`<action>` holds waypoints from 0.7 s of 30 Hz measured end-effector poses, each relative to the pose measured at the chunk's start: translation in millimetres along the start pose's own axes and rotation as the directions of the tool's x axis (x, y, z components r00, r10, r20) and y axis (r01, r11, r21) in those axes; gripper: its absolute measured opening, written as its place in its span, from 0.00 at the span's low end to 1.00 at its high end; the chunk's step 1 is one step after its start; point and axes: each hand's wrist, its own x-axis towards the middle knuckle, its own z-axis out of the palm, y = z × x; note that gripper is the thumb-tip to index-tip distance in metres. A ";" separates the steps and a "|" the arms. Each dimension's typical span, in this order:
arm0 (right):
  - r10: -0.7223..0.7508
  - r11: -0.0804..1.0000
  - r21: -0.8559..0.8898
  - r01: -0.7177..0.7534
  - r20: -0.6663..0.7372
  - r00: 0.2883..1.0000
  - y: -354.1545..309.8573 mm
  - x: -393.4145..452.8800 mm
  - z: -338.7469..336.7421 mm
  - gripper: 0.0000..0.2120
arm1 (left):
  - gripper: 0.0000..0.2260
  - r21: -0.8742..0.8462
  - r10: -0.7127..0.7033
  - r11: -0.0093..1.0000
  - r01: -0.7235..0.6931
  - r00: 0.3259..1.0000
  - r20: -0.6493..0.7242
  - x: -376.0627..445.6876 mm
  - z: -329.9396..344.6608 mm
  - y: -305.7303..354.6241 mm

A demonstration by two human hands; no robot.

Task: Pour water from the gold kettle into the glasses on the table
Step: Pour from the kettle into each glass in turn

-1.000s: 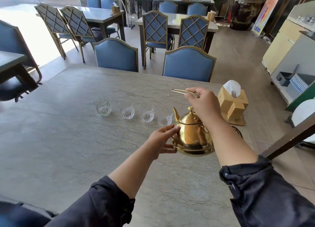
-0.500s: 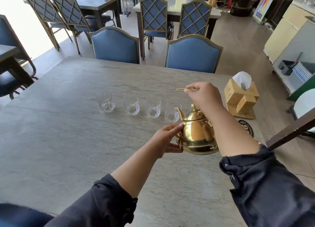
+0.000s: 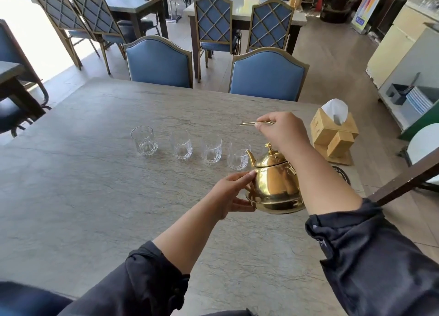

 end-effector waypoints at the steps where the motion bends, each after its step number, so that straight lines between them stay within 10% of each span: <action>1: -0.002 1.000 -0.002 0.002 0.001 1.000 -0.3 0.0 -0.4 0.14 | 0.24 0.000 0.001 1.000 -0.001 1.000 -0.003 -0.1 0.3 -0.1; 21: -0.001 0.999 -0.037 0.003 0.031 1.000 -3.7 0.3 -1.3 0.13 | 0.20 -0.012 0.011 1.000 -0.011 1.000 -0.010 -4.9 2.8 -0.3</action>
